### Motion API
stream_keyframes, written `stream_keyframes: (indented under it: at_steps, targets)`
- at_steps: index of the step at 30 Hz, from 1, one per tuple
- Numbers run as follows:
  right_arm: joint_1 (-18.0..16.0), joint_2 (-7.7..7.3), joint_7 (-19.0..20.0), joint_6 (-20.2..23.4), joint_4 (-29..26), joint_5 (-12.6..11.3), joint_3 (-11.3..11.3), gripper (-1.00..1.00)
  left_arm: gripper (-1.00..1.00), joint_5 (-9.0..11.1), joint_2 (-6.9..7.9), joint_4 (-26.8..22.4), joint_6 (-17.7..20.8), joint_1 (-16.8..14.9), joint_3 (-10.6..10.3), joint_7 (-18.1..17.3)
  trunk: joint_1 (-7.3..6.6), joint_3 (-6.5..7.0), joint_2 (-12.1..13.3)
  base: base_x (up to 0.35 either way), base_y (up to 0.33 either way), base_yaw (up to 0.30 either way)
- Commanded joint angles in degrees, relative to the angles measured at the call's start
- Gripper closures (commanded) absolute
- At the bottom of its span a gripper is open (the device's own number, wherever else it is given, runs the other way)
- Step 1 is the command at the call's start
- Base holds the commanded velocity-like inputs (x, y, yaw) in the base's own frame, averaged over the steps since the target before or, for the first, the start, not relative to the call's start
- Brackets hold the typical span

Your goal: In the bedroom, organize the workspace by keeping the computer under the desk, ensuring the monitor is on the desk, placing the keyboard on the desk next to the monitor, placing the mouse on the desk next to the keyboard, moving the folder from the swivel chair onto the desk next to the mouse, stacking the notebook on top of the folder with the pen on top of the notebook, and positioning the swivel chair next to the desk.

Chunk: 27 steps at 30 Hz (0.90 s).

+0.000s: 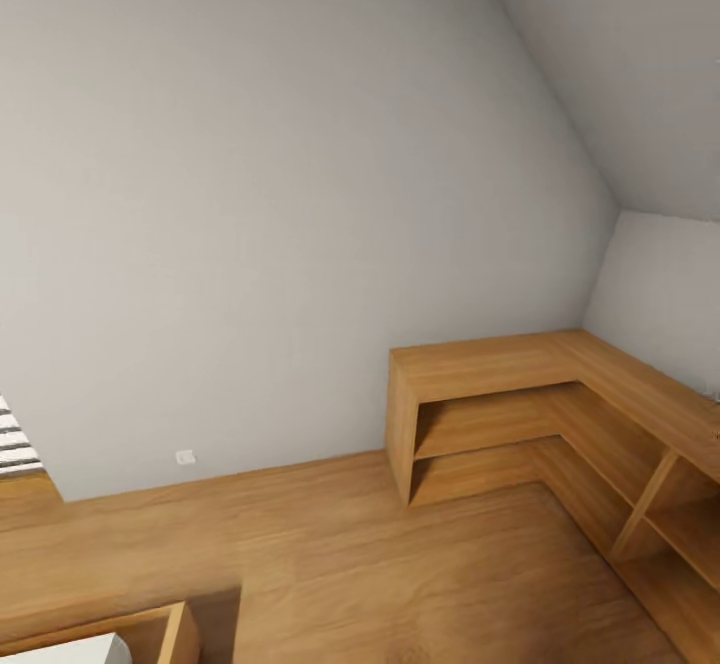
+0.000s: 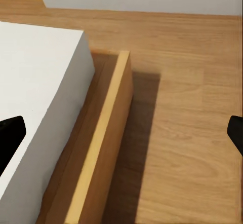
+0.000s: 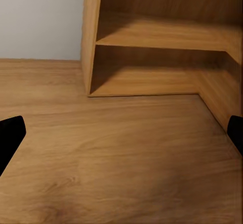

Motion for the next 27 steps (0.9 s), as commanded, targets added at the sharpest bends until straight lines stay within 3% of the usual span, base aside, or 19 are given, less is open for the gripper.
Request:
stream_keyframes:
  at_steps: [1, 9, 27]
  targets:
    - [-0.1, 0.05, -0.1, -0.2, 0.1, -0.5, 0.5, -1.00, -1.00, 0.1, -0.02, -0.1, -0.1, 0.0, 0.1, 0.0, 0.07, -0.06, -0.1, 0.327, 0.000, -0.237]
    - [-0.1, 0.14, 0.0, -0.2, 0.2, -0.5, 0.6, -1.00, -1.00, 0.1, 0.00, -0.1, -0.1, 0.0, 0.1, 0.1, 0.07, 0.23, -0.1, 0.321, 0.000, -0.238]
    - [-0.1, 0.24, 0.0, -0.2, 0.3, -0.5, 0.6, -1.00, -1.00, 0.1, 0.00, -0.1, -0.1, 0.0, 0.1, 0.1, 0.07, 0.78, -0.1, 0.033, 0.000, -0.245]
